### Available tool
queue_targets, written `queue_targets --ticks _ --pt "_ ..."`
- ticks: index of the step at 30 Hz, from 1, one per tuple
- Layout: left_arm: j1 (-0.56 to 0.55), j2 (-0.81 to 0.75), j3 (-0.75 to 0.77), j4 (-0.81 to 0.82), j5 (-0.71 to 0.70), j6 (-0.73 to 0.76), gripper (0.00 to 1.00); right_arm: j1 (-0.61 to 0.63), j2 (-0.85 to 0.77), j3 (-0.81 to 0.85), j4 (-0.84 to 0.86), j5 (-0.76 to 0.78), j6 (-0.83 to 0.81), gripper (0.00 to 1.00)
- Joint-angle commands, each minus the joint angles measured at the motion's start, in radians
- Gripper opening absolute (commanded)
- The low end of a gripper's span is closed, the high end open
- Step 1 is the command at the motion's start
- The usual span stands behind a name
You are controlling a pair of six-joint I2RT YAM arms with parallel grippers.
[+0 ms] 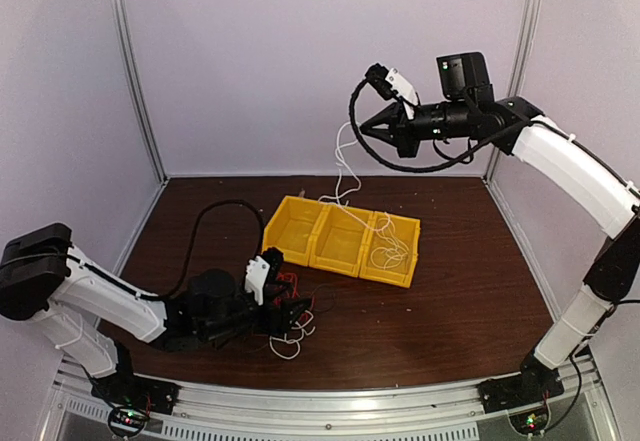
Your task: Untangle the cables
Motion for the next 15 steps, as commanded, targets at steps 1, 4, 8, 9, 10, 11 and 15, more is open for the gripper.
queue_targets --ticks 1,4,8,9,10,11,15 --pt "-0.011 -0.068 -0.029 -0.027 -0.064 -0.022 0.71 -0.032 -0.003 -0.079 0.063 0.044 -0.008 0.00" --pt "-0.012 -0.129 -0.078 -0.015 -0.100 -0.049 0.83 -0.041 0.019 -0.124 0.079 0.041 -0.011 0.00" --pt "-0.012 -0.204 -0.111 -0.046 -0.127 -0.062 0.98 -0.042 0.064 -0.163 0.099 0.040 -0.013 0.00" --pt "-0.012 -0.219 -0.115 -0.060 -0.134 -0.060 0.98 -0.044 0.076 -0.170 0.105 0.040 -0.010 0.00" --pt "-0.011 -0.232 -0.118 -0.072 -0.140 -0.060 0.98 -0.043 0.089 -0.174 0.110 0.038 -0.008 0.00" --pt "-0.011 -0.244 -0.122 -0.081 -0.146 -0.060 0.98 -0.044 0.100 -0.176 0.117 0.038 -0.004 0.00" --pt "-0.012 -0.277 -0.137 -0.106 -0.160 -0.070 0.97 -0.045 0.148 -0.175 0.141 0.028 0.016 0.00"
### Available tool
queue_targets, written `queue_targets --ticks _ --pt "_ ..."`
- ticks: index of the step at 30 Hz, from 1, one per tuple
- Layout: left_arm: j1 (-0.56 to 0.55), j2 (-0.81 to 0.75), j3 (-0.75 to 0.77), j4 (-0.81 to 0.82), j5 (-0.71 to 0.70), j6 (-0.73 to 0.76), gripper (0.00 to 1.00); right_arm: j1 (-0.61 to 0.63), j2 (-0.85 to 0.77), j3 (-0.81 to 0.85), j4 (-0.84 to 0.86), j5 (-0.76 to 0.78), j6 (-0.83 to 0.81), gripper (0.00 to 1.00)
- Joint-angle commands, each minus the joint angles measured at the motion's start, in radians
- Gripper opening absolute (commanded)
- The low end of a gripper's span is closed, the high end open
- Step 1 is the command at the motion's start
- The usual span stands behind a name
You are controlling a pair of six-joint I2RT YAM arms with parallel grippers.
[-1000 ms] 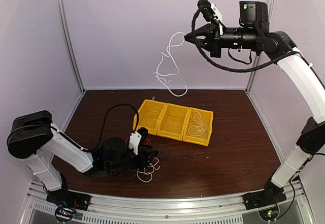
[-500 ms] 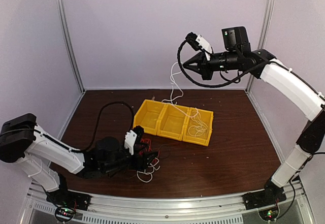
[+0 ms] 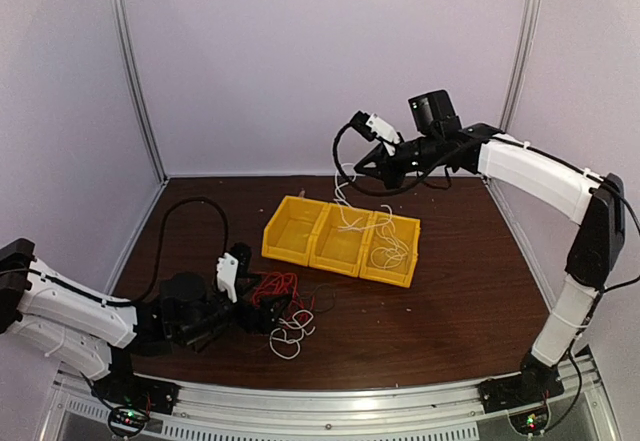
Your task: Untangle the cables
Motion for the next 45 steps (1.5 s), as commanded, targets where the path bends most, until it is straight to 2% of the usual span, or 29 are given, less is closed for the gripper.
queue_targets --ticks 1,10,23,31,42,43,45 --pt "-0.004 -0.037 -0.024 -0.027 -0.041 -0.021 0.97 -0.005 0.041 -0.009 0.061 -0.005 0.020 0.00" --pt "-0.004 -0.051 -0.028 -0.068 -0.065 -0.037 0.97 -0.006 0.161 -0.001 0.090 -0.011 0.063 0.00" --pt "-0.004 -0.042 -0.027 -0.078 -0.085 -0.036 0.98 -0.004 0.314 -0.017 0.102 0.112 0.037 0.00" --pt "-0.003 0.007 -0.009 -0.064 -0.077 -0.035 0.97 0.019 0.399 0.034 -0.008 0.170 -0.001 0.00" --pt "-0.003 0.053 0.018 -0.055 -0.055 -0.043 0.97 0.051 0.419 0.059 -0.048 0.234 0.006 0.00" --pt "-0.004 0.052 0.020 -0.058 -0.055 -0.046 0.97 0.053 0.412 0.059 -0.050 0.237 0.012 0.00" --pt "-0.003 0.047 0.019 -0.064 -0.058 -0.052 0.97 0.054 0.392 0.063 -0.055 0.248 0.026 0.10"
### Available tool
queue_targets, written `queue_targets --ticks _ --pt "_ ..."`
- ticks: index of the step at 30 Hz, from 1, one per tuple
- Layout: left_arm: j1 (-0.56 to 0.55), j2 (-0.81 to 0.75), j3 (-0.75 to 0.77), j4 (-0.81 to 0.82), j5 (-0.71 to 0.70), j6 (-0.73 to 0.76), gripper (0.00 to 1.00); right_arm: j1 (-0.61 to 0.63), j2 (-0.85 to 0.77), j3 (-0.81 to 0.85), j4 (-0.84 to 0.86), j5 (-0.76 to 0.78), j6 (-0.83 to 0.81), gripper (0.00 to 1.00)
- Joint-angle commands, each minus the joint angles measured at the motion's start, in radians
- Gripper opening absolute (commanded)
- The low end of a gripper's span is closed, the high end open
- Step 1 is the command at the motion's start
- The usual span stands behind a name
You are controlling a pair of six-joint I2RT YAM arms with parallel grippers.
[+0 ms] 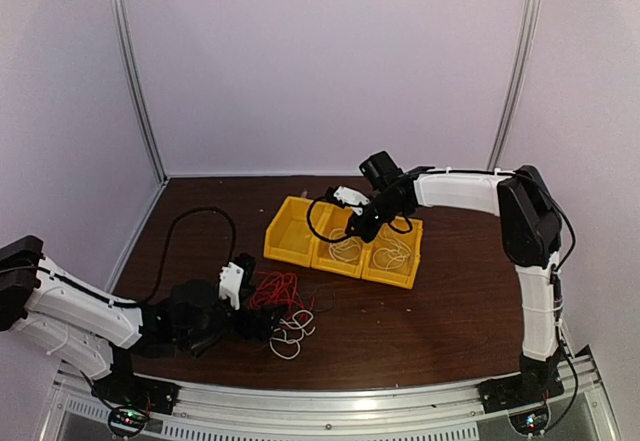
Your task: Untangle the cables
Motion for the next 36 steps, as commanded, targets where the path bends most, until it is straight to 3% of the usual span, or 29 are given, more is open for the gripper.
queue_targets --ticks 1,4,7,16,22,27,31,36 --pt "-0.004 -0.003 0.026 0.031 -0.001 -0.021 0.97 0.004 -0.028 0.033 -0.032 0.049 0.029 0.16" --pt "-0.004 -0.021 0.018 0.019 -0.015 -0.029 0.98 0.005 -0.081 0.028 -0.052 0.055 0.033 0.27" --pt "-0.004 -0.036 0.018 -0.011 -0.034 -0.030 0.98 0.007 -0.156 0.008 -0.061 0.051 0.032 0.32" --pt "0.007 -0.039 0.071 -0.166 -0.100 -0.045 0.98 0.031 -0.379 -0.217 -0.010 -0.103 -0.037 0.33" --pt "0.086 -0.040 0.083 -0.238 0.036 -0.073 0.97 0.129 -0.489 -0.412 0.058 -0.143 -0.143 0.31" --pt "0.110 -0.039 0.094 -0.231 0.065 -0.060 0.96 0.169 -0.456 -0.434 0.084 -0.130 -0.142 0.29" --pt "0.112 -0.013 0.134 -0.264 0.057 -0.052 0.97 0.166 -0.364 -0.328 0.094 0.023 -0.054 0.24" --pt "0.112 -0.005 0.121 -0.233 0.078 -0.073 0.97 0.149 -0.209 -0.147 0.015 0.063 -0.012 0.34"
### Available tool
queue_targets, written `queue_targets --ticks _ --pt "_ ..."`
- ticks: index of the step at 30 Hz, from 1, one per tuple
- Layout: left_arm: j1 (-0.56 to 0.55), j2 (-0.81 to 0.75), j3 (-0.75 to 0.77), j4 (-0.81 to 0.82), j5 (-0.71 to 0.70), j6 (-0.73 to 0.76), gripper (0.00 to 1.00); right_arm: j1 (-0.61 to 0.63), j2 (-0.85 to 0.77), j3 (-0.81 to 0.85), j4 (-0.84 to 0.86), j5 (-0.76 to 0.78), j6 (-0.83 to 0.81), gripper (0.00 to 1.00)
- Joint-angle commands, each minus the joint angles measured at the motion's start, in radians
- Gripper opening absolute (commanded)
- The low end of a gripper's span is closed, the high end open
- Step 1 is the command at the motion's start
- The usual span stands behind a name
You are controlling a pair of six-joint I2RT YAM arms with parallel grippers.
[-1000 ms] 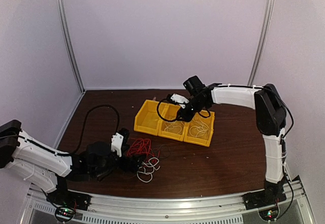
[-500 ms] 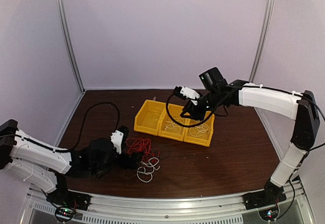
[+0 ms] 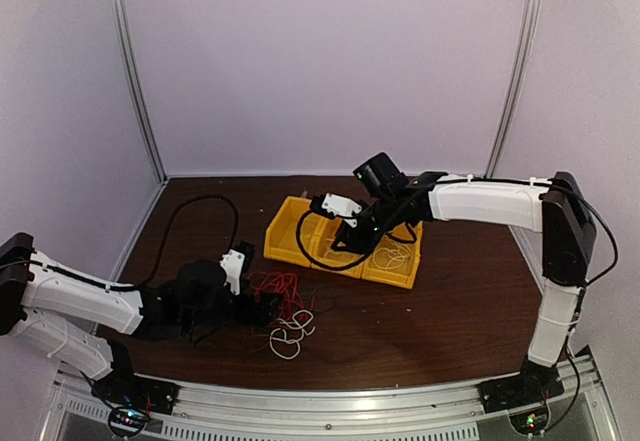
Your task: Untangle the cables
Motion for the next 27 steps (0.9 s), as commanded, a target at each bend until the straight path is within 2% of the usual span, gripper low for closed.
queue_targets --ticks 1,6,13,16,21,27 --pt "0.005 0.009 0.002 0.036 0.028 -0.021 0.97 -0.011 0.114 0.129 -0.035 0.080 0.044 0.36" --pt "0.006 -0.034 -0.032 0.044 0.033 -0.044 0.97 -0.014 0.243 0.230 -0.082 0.144 0.041 0.38" --pt "0.006 -0.104 -0.072 0.040 0.010 -0.050 0.97 -0.040 0.305 0.253 -0.042 0.181 0.047 0.36" --pt "0.006 -0.100 -0.071 0.042 0.011 -0.048 0.97 -0.048 0.318 0.255 -0.025 0.186 0.045 0.27" --pt "0.005 -0.070 -0.063 0.062 0.022 -0.047 0.97 -0.052 0.273 0.221 0.006 0.177 0.045 0.00" --pt "0.006 -0.036 -0.055 0.087 0.036 -0.048 0.97 -0.052 0.214 0.207 0.000 0.183 0.035 0.00"
